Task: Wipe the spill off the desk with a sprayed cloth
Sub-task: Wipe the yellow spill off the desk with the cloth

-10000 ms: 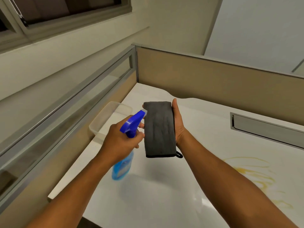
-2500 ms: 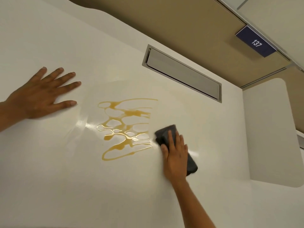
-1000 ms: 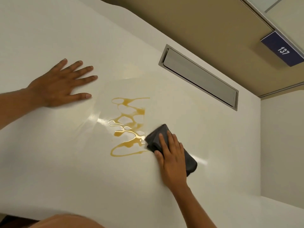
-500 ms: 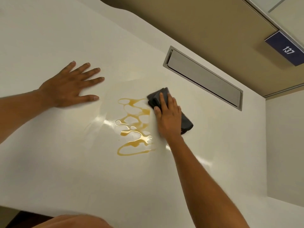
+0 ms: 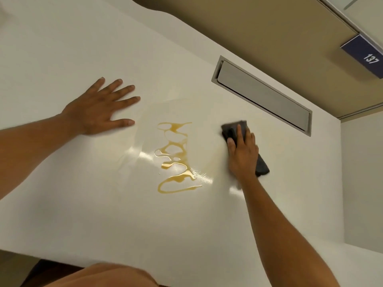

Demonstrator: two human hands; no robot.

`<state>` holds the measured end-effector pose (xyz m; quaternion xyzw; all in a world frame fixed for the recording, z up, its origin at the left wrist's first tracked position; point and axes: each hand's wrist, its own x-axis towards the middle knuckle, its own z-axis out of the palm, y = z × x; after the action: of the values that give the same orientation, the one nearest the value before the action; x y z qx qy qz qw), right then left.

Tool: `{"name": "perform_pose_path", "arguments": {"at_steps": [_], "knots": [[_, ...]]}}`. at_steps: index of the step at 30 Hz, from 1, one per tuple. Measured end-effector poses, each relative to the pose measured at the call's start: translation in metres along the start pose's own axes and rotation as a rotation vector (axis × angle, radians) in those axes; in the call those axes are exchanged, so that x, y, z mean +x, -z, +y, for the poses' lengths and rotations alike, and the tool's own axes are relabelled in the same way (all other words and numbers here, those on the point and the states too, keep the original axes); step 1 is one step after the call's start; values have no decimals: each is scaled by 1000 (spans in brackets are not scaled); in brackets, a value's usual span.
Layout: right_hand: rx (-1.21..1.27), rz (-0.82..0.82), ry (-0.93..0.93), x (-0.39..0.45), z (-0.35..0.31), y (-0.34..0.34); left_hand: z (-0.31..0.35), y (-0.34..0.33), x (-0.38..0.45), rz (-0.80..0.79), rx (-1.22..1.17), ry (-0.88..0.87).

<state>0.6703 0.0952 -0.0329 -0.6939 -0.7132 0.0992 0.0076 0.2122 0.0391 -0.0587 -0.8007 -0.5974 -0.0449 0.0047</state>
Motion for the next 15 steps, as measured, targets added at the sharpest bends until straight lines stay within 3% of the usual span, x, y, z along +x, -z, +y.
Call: {"name": "perform_pose_path", "arguments": {"at_steps": [3, 7, 11, 15], "knots": [[-11, 11, 30, 22, -38, -4, 3, 5, -1, -5, -5, -12], [-19, -25, 190, -24, -64, -17, 2, 5, -1, 8, -17, -17], [-9, -41, 275, -115, -49, -34, 4, 6, -2, 29, -9, -18], [13, -85, 240, -159, -6, -31, 4, 7, -1, 41, -16, -29]]}}
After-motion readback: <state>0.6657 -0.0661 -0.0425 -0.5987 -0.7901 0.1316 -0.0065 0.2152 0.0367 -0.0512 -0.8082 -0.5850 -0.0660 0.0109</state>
